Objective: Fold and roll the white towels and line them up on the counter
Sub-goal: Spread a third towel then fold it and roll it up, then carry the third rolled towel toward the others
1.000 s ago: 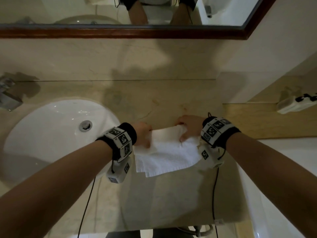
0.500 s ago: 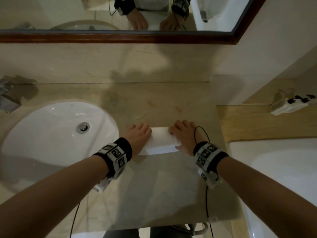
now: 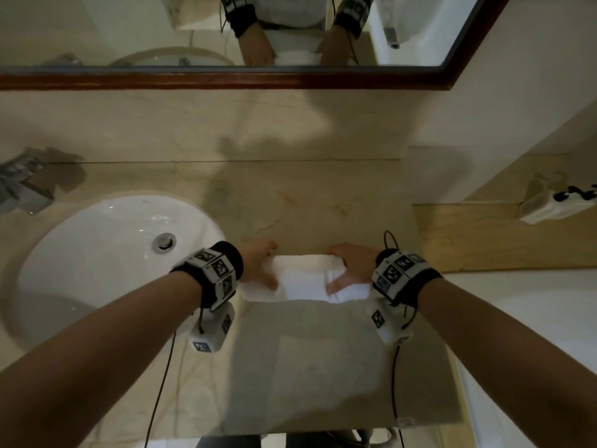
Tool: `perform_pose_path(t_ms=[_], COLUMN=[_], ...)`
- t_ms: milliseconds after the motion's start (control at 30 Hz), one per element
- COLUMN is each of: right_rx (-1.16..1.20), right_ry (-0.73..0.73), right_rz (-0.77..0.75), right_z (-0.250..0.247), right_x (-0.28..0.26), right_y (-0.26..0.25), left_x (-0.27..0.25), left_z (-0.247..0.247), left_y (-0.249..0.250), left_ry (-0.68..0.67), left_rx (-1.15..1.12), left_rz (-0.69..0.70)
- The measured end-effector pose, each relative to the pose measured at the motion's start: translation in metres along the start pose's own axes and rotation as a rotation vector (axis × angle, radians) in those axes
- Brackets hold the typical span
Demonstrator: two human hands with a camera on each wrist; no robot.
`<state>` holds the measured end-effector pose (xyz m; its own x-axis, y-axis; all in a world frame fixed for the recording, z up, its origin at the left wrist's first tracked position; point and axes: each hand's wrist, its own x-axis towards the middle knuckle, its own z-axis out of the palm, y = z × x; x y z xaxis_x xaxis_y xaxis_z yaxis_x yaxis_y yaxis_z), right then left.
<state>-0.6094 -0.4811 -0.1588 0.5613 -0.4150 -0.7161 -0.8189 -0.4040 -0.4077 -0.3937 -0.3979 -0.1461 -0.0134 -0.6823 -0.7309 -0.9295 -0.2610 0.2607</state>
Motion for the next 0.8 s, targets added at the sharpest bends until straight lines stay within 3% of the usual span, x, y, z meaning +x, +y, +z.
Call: perform_pose_path(t_ms=[133, 300, 433, 667, 800], right_rx=[-0.208, -0.268, -0.387, -0.527, -0.564], right_ry=[0.036, 0.174, 0.277, 0.388, 0.424], right_rz=[0.000, -0.034, -0.119, -0.249, -0.366], right_z=[0.011, 0.019, 0.021, 0.022, 0.037], right_x=[-0.007, -0.021, -0.025, -0.027, -0.032], right_y=[-0.010, -0.021, -0.055, -0.193, -0.296], left_x=[-0.007, -0.024, -0.058, -0.163, -0.233], left_z=[0.020, 0.023, 0.021, 0.013, 0.028], left_y=[0.004, 0.006, -0.022, -0.122, -0.196], left_ry=[0.045, 0.049, 0.120, 0.375, 0.457], left_rx=[0.057, 0.143, 0.119, -0.037, -0.269], left_rz=[0.072, 0.095, 0.096, -0.037, -0.160])
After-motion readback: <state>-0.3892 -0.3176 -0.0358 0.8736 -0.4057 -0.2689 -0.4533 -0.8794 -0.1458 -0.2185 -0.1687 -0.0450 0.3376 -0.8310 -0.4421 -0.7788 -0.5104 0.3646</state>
